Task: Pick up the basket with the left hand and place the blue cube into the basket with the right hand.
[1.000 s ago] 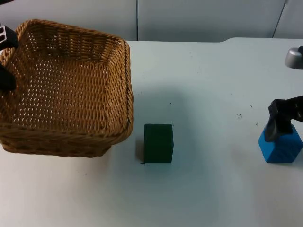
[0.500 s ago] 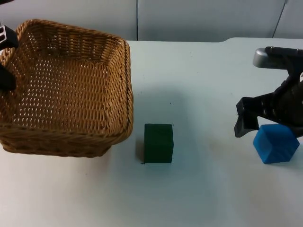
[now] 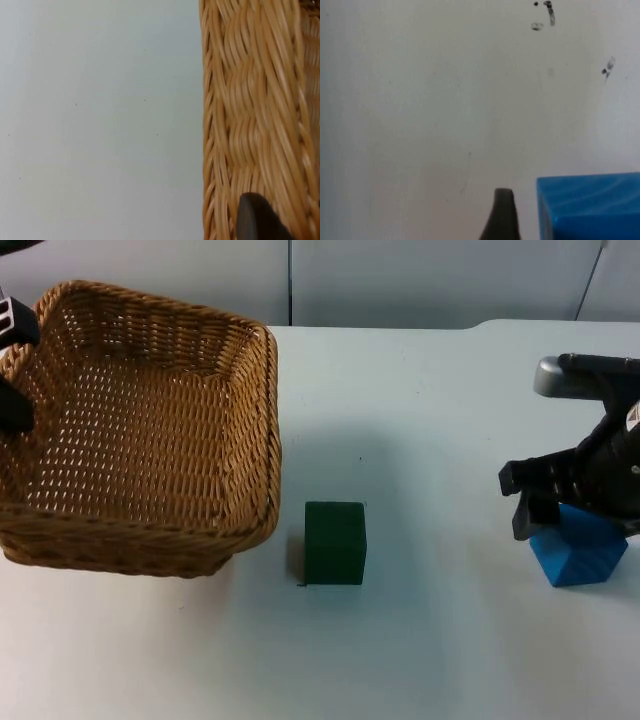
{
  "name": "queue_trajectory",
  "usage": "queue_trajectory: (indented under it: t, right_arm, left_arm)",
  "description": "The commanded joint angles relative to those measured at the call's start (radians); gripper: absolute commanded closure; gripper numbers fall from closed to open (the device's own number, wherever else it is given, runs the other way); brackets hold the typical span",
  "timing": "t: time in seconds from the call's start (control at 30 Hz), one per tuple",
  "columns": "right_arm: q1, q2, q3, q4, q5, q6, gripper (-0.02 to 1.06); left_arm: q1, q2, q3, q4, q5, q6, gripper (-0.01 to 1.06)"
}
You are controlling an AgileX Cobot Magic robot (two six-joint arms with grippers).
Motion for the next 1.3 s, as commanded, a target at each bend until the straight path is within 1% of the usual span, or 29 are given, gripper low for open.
queue_trajectory:
  t: [0.0,0.03,0.07,0.1,0.17,0.2,0.27,0.3,0.5,0.63,0.67,0.8,0.83,0.87,0.9,1.0,1.03,1.13,1.17,1.27]
  right_arm:
    - [0.003,0.004,-0.007,-0.027,0.000,0.025,0.47]
    - [0.003,0.004,-0.007,-0.027,0.000,0.025,0.47]
    - [0.003,0.004,-0.007,-0.027,0.000,0.025,0.52]
    - [0.003,0.004,-0.007,-0.027,-0.002,0.025,0.59]
    - [0.003,0.004,-0.007,-0.027,-0.002,0.025,0.76]
    - [0.003,0.004,-0.007,-0.027,-0.002,0.025,0.76]
    - [0.003,0.002,-0.007,-0.045,-0.002,0.025,1.01]
    - [0.003,-0.003,-0.007,-0.045,0.001,0.025,1.05]
    - [0.003,-0.042,-0.009,-0.045,0.018,0.025,1.05]
    - [0.003,-0.151,-0.009,-0.045,0.045,0.022,1.05]
    - [0.003,-0.151,-0.009,-0.045,0.045,0.022,1.05]
    - [0.003,-0.318,-0.009,-0.045,0.053,0.018,1.05]
    - [0.003,-0.386,-0.019,-0.045,0.061,0.018,1.05]
    - [0.003,-0.386,-0.019,-0.045,0.061,0.018,1.05]
    - [0.005,-0.429,-0.029,-0.045,0.069,0.016,1.05]
    - [0.037,-0.525,-0.073,-0.043,0.087,-0.005,1.05]
    - [0.037,-0.525,-0.073,-0.043,0.087,-0.005,1.05]
    - [0.108,-0.569,-0.126,-0.043,0.085,-0.009,1.05]
    - [0.108,-0.569,-0.126,-0.043,0.085,-0.009,1.05]
    - [0.215,-0.553,-0.206,-0.043,0.080,-0.028,1.05]
  left_arm:
    - [0.001,-0.013,0.000,-0.019,0.008,0.002,1.05]
    - [0.001,-0.013,0.000,-0.019,0.008,0.002,1.05]
    - [0.001,-0.013,0.000,-0.019,0.008,0.002,1.05]
    - [0.001,-0.013,0.000,-0.019,0.008,0.002,1.05]
    - [0.001,-0.013,0.000,-0.019,0.008,0.002,1.05]
    - [0.001,-0.013,0.000,-0.019,0.008,0.002,1.05]
    - [0.001,-0.013,0.000,-0.019,0.011,0.002,1.05]
    - [0.001,-0.013,0.000,-0.019,0.011,0.002,1.05]
    - [0.001,-0.013,0.000,-0.021,0.010,0.002,1.05]
    - [0.001,-0.013,0.000,-0.023,0.013,0.002,1.05]
    - [0.001,-0.013,0.000,-0.023,0.013,0.002,1.05]
    - [0.001,-0.013,0.000,-0.027,0.017,0.002,1.05]
    - [0.001,-0.013,0.000,-0.029,0.017,0.002,1.05]
    - [0.001,-0.013,0.000,-0.029,0.017,0.002,1.05]
    - [0.001,-0.013,0.000,-0.029,0.017,0.002,1.05]
    - [0.001,-0.013,0.000,-0.043,0.019,0.002,1.05]
    - [0.001,-0.013,0.000,-0.043,0.019,0.002,1.05]
    - [0.001,-0.013,0.000,-0.051,0.021,0.002,1.05]
    - [0.001,-0.013,0.000,-0.051,0.021,0.002,1.05]
    - [0.001,-0.013,0.000,-0.054,0.021,0.002,1.05]
